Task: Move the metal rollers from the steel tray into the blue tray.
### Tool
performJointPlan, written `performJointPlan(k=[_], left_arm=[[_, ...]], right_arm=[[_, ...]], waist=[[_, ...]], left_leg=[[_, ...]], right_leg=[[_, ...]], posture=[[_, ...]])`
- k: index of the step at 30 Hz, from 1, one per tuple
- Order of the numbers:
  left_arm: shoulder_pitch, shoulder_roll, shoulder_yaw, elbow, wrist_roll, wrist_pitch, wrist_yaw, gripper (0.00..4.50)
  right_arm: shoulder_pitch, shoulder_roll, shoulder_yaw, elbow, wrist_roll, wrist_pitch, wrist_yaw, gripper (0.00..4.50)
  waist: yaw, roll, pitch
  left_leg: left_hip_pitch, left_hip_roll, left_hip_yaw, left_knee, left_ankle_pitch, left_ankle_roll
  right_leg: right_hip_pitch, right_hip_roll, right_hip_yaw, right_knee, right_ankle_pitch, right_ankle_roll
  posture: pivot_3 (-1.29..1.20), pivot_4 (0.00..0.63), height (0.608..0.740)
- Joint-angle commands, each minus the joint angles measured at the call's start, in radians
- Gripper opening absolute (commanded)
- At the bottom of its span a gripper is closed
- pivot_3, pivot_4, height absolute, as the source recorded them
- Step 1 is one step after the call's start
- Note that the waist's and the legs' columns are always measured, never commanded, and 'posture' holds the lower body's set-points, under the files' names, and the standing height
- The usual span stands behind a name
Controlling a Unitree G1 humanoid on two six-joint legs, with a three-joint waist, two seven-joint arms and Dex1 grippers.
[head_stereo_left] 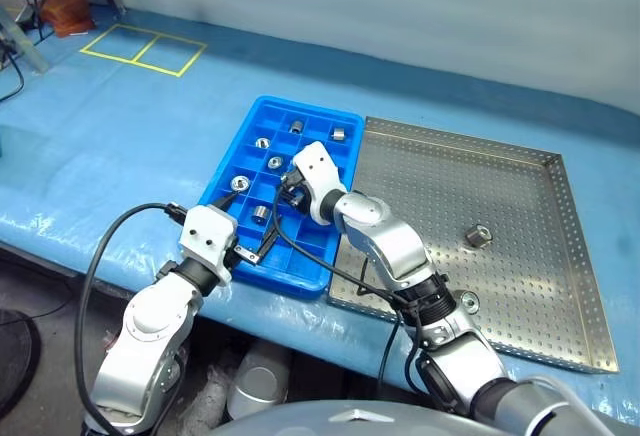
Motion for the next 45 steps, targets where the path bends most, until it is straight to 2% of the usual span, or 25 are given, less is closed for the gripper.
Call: performJointPlan(k=[1, 8, 16, 17, 22, 29, 35, 40, 45], left_arm=[[-0.017, 0.000, -0.008, -0.028, -0.011, -0.001, -0.015, 4.50], [-0.042, 0.000, -0.020, -0.011, -0.012, 0.004, -0.036, 4.50], [-0.104, -0.001, -0.044, 0.032, -0.033, 0.012, -0.094, 4.50], [-0.118, -0.004, -0.052, 0.046, -0.037, 0.011, -0.104, 4.50], [-0.192, -0.010, -0.102, 0.118, -0.050, -0.002, -0.160, 4.50], [-0.290, -0.027, -0.168, 0.211, -0.050, -0.028, -0.237, 4.50], [-0.338, -0.035, -0.222, 0.271, -0.030, -0.066, -0.281, 4.50], [-0.346, -0.053, -0.242, 0.294, -0.026, -0.075, -0.295, 4.50], [-0.341, -0.089, -0.267, 0.319, -0.040, -0.057, -0.291, 4.50]], right_arm=[[0.006, -0.004, -0.016, -0.062, -0.005, 0.001, -0.003, 1.81], [0.043, -0.008, -0.036, -0.069, 0.003, 0.021, -0.013, 1.81], [0.077, -0.006, -0.090, -0.226, 0.021, 0.024, -0.044, 4.38], [0.084, -0.011, -0.106, -0.262, 0.028, 0.037, -0.048, 4.45], [0.141, -0.051, -0.168, -0.421, 0.016, 0.109, -0.093, 4.45], [0.249, -0.021, -0.324, -0.545, -0.031, 0.201, -0.264, 4.45], [0.281, -0.013, -0.386, -0.552, -0.067, 0.247, -0.347, 4.45], [0.256, 0.020, -0.434, -0.478, -0.072, 0.243, -0.395, 4.45], [0.182, 0.068, -0.493, -0.291, -0.064, 0.178, -0.457, 4.45]], waist=[[0.011, 0.000, 0.000], [0.024, 0.000, 0.000], [0.011, 0.001, 0.000], [0.005, 0.001, 0.000], [-0.043, 0.001, -0.001], [-0.192, 0.002, -0.001], [-0.301, 0.004, -0.002], [-0.333, 0.004, -0.002], [-0.341, 0.004, -0.002]], left_leg=[[-0.001, 0.000, 0.000, 0.000, 0.000, 0.000], [-0.003, 0.000, 0.000, 0.001, 0.000, 0.000], [-0.004, 0.000, 0.000, 0.003, 0.000, -0.001], [-0.005, 0.000, -0.001, 0.004, 0.000, -0.001], [-0.006, -0.001, -0.001, 0.006, 0.000, -0.001], [-0.006, -0.001, -0.002, 0.007, 0.000, 0.000], [-0.003, -0.001, -0.002, 0.005, 0.000, 0.000], [0.001, 0.000, -0.002, 0.004, 0.000, 0.000], [0.006, 0.000, 0.001, 0.005, 0.000, 0.000]], right_leg=[[0.000, 0.000, 0.000, 0.000, 0.000, 0.000], [-0.002, 0.000, -0.001, 0.000, 0.000, 0.001], [-0.002, 0.001, -0.001, 0.000, 0.000, 0.000], [-0.002, 0.001, -0.002, 0.000, 0.000, 0.000], [-0.001, 0.000, -0.001, -0.001, 0.000, 0.000], [0.000, 0.000, -0.001, 0.000, 0.004, -0.002], [0.000, 0.000, 0.003, 0.001, 0.005, -0.002], [0.001, 0.001, 0.005, 0.003, 0.005, -0.002], [0.006, 0.001, 0.008, 0.003, 0.004, 0.002]], posture=[[0.48, 0.150, 0.740], [0.45, 0.150, 0.740], [0.34, 0.150, 0.740], [0.31, 0.150, 0.740], [0.21, 0.150, 0.740], [0.08, 0.150, 0.740], [0.03, 0.150, 0.740], [0.01, 0.150, 0.740], [0.02, 0.150, 0.740]])
